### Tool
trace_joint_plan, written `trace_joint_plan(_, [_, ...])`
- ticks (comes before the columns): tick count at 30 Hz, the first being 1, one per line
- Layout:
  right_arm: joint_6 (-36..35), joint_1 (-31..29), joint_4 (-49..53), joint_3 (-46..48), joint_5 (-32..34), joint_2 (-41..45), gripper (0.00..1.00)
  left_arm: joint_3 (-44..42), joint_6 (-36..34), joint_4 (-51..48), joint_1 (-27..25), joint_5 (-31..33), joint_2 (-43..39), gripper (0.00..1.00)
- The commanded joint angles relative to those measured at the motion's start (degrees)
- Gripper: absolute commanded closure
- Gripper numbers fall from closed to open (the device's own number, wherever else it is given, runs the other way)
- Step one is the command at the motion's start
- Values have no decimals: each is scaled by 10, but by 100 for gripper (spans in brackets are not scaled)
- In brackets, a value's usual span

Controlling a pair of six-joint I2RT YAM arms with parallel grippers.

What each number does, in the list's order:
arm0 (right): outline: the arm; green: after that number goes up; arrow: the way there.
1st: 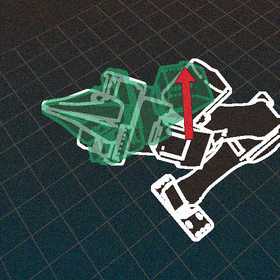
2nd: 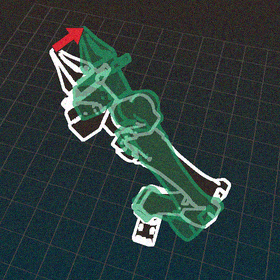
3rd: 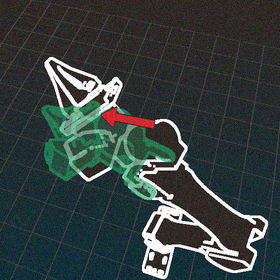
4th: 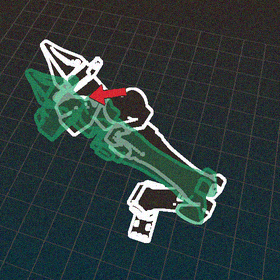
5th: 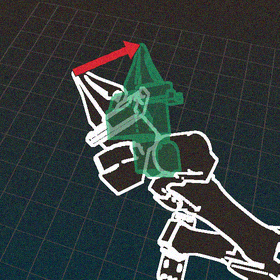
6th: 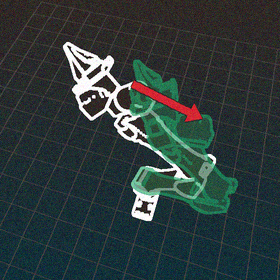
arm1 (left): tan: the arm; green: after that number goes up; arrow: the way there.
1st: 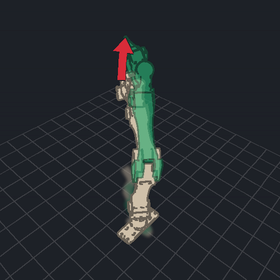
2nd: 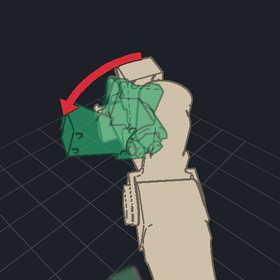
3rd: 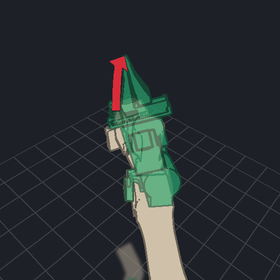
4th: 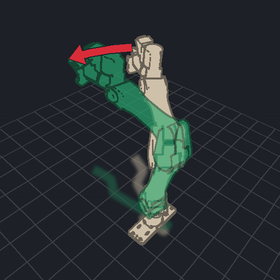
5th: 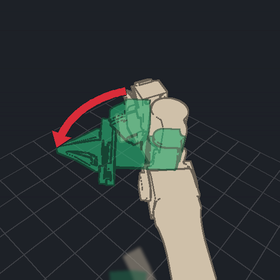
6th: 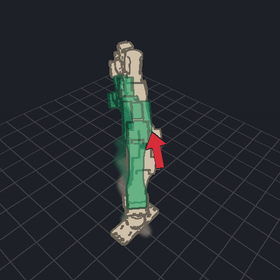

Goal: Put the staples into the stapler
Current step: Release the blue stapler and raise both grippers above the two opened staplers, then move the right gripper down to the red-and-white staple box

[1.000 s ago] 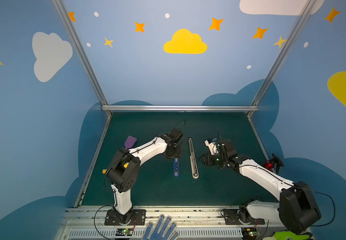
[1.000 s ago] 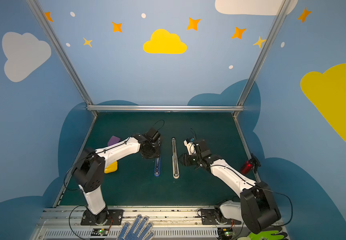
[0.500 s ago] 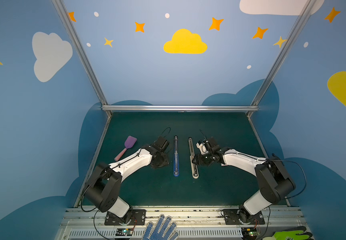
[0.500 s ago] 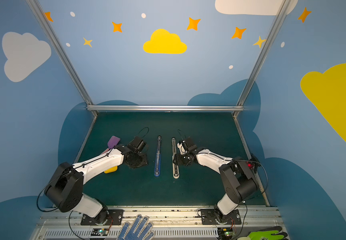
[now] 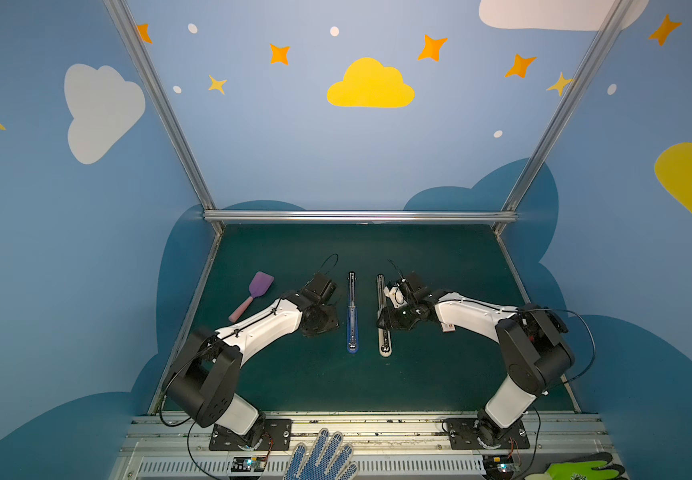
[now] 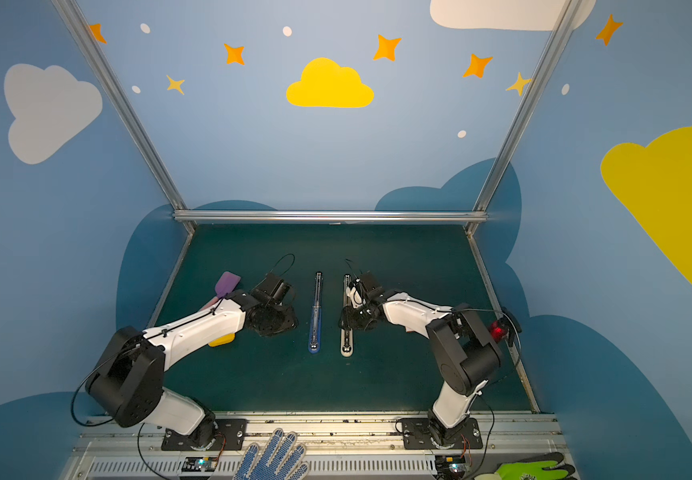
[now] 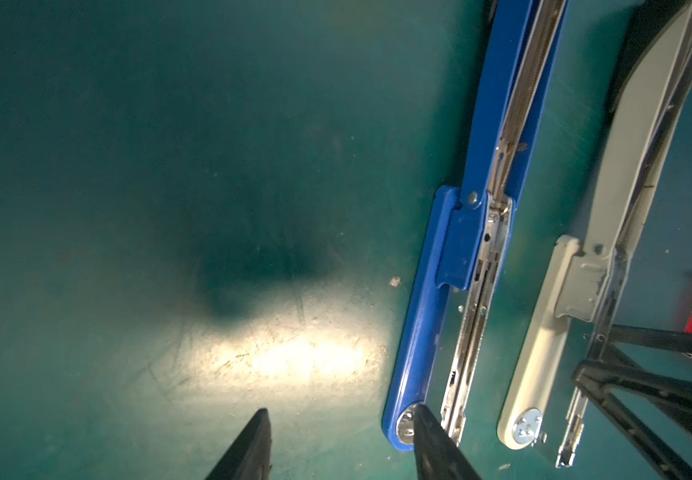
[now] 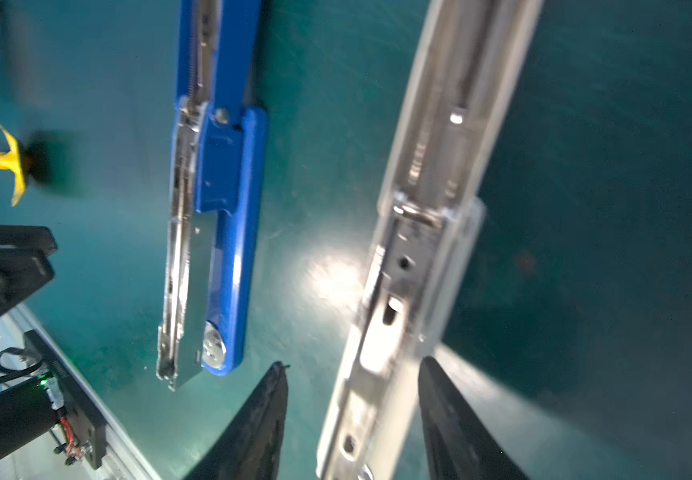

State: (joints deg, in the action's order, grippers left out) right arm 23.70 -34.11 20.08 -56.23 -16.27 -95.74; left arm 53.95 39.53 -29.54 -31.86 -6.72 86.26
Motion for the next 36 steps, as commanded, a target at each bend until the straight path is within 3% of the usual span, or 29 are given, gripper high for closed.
trace_joint_plan(1, [-29, 25, 60, -4, 58, 65, 48, -4, -1, 25, 1, -20, -27, 44])
trace_joint_plan(8, [-48, 122, 134, -8, 165, 114, 39, 28, -13, 36, -19, -35, -17, 43])
trace_joint_plan(14, [-24, 223, 130, -13, 174, 93, 30, 44, -10, 48, -39, -46, 2, 42])
trace_joint_plan(20, [-25, 293, 119, -40, 107, 31, 28, 47, -8, 51, -49, -49, 6, 42])
trace_joint_plan(36, [18, 325, 92, -55, -42, -60, 28, 39, -8, 45, -48, -43, -2, 42])
